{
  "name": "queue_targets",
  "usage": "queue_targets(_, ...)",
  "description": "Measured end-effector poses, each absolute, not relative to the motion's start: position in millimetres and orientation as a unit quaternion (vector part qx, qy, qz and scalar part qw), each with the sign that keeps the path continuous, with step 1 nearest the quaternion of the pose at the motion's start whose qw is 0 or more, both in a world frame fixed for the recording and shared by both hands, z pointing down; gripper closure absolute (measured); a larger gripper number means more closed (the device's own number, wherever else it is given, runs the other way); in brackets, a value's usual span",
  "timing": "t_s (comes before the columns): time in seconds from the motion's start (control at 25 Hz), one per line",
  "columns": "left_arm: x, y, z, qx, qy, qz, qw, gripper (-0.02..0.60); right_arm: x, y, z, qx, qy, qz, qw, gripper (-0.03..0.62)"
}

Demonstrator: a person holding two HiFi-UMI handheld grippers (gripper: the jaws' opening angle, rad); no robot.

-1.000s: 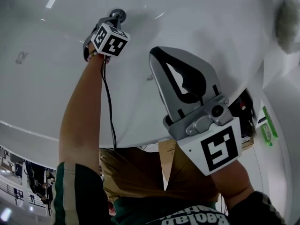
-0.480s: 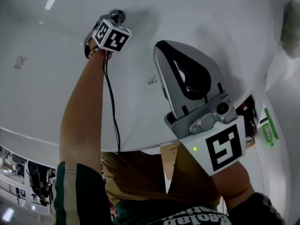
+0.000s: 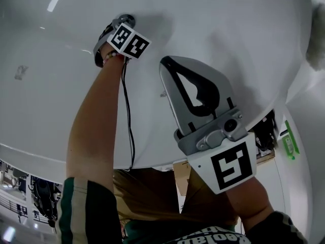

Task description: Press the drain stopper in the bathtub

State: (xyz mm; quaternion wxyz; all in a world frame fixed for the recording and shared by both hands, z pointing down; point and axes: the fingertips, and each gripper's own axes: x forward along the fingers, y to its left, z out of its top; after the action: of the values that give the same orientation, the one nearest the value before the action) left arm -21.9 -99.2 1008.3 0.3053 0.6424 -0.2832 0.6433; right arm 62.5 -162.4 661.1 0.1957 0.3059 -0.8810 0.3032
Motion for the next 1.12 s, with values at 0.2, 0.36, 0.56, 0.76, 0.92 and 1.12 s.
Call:
queue_targets(0.2,-18.0,-101.3,1008.6,0.621,-0.323,0.641,0.314,0.577,64.0,-158.9,663.4,0.293,-0.884,0.305,0.198,0.583)
queue_targets(0.36,-20.0,-99.6,1008.4,0.623,-0.336,0.627,0.323,0.577,64.2,-160.7,661.8,0.296,-0.884,0.304,0.195,0.583)
queue_targets(0.56,-19.0,-102.7,1005.2,0.630,-0.322,0.625,0.329,0.577,65.0,-159.8,660.9,0.296,-0.888,0.290,0.199,0.583)
queue_targets(0.76,-23.5,-99.6,993.9,0.639,-0.320,0.626,0.312,0.577,64.7,-162.7,657.3,0.306,-0.884,0.288,0.205,0.583)
queue_targets(0.92,-29.8,-98.4,992.1,0.630,-0.321,0.626,0.329,0.577,62.8,-164.3,656.0,0.311,-0.882,0.283,0.213,0.582)
queue_targets(1.12,-28.3,-99.6,991.0,0.638,-0.309,0.621,0.334,0.577,60.7,-164.2,653.7,0.308,-0.884,0.279,0.212,0.583)
